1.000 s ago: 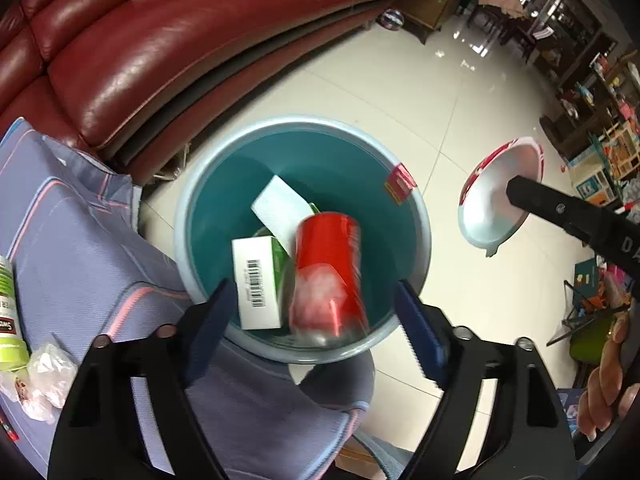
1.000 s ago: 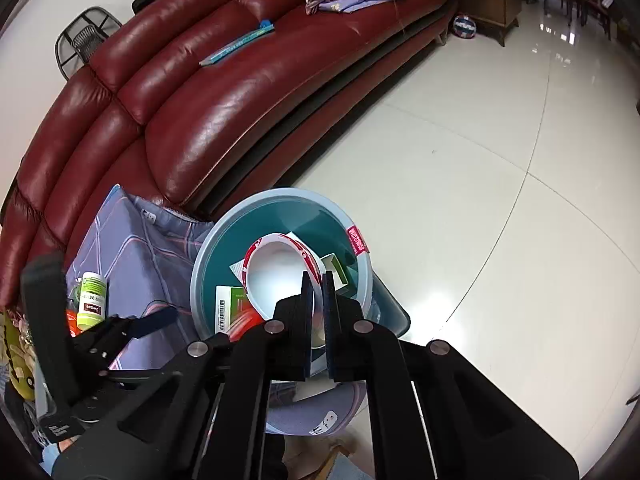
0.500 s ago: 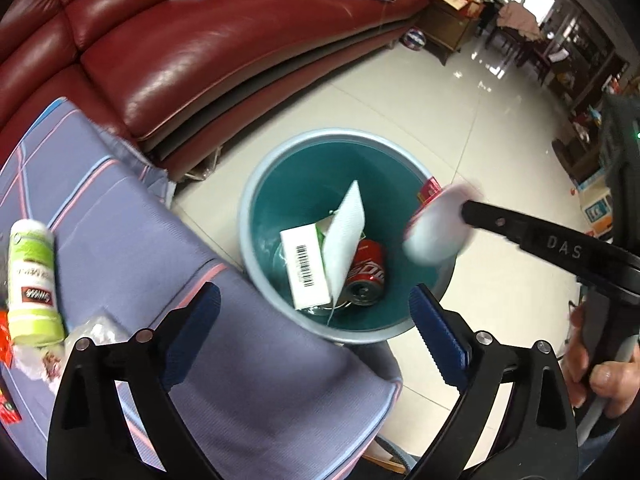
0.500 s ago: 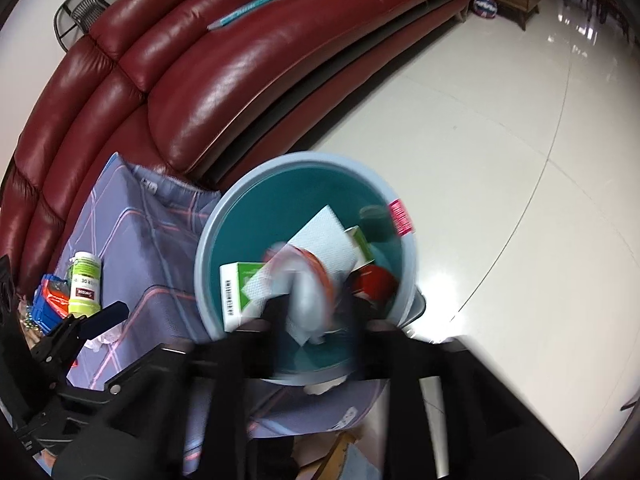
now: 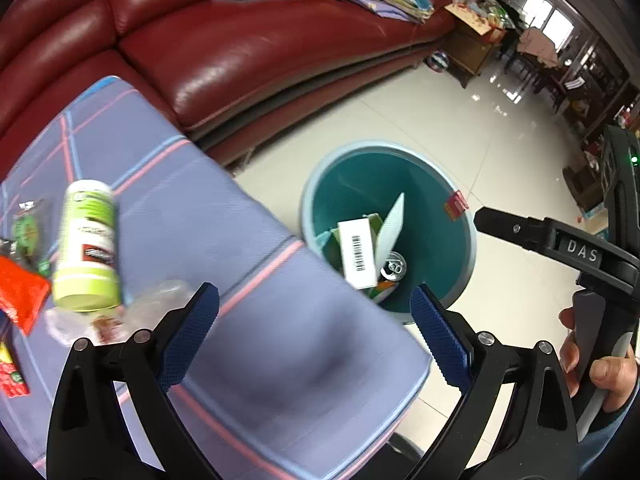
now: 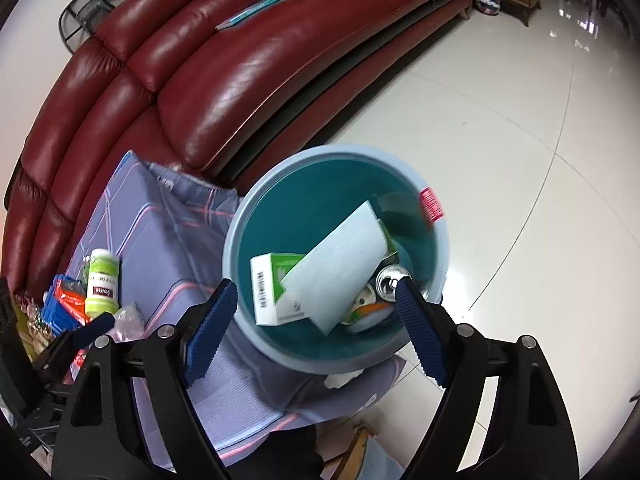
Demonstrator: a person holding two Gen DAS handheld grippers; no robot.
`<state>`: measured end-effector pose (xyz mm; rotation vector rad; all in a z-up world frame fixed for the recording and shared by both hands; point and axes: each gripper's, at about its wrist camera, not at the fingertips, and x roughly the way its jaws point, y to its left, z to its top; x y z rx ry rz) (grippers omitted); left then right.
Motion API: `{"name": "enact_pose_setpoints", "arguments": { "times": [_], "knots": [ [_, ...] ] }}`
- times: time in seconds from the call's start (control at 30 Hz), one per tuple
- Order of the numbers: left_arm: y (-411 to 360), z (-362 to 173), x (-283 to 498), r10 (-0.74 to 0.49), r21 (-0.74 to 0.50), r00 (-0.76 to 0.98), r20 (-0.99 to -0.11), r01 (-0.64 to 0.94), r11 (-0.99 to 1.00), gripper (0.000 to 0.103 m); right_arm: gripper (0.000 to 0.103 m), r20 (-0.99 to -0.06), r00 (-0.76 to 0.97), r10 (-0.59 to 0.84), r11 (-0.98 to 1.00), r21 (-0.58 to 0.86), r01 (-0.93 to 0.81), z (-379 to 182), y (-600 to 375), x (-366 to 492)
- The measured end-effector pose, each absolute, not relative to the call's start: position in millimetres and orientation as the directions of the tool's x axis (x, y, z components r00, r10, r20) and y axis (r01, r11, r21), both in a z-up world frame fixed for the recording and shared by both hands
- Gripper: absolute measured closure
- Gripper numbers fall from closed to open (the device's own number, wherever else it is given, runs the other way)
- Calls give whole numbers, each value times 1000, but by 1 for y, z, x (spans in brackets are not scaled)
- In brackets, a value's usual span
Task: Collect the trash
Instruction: 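Carry the can and paper bowl over the teal bin and open both tools, then move both open tools back over the table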
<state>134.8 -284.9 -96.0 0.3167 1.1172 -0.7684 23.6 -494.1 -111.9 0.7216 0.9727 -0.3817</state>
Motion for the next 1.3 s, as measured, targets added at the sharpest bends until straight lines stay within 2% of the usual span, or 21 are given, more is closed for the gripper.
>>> {"name": "enact_pose_setpoints", "arguments": {
  "times": [0.1, 0.33, 1.0, 1.3],
  "knots": [
    [-267, -87, 137, -392, -131, 244, -887, 681, 720, 7, 19, -854, 520, 31, 708, 386, 591, -112, -484, 27],
    [-217, -75, 139, -385, -131, 292, -875, 623, 771, 7, 17, -864, 501, 59, 747, 371, 552, -102, -448, 39],
    [-93, -65, 128, -397, -170, 399, -826, 495, 852, 4, 16, -871, 481, 99, 857, 320, 403, -67, -327, 71],
    [-45, -67, 134, -376, -168, 436, -818, 444, 880, 4, 16, -885, 445, 136, 880, 314, 356, -76, -280, 97]
  ]
}}
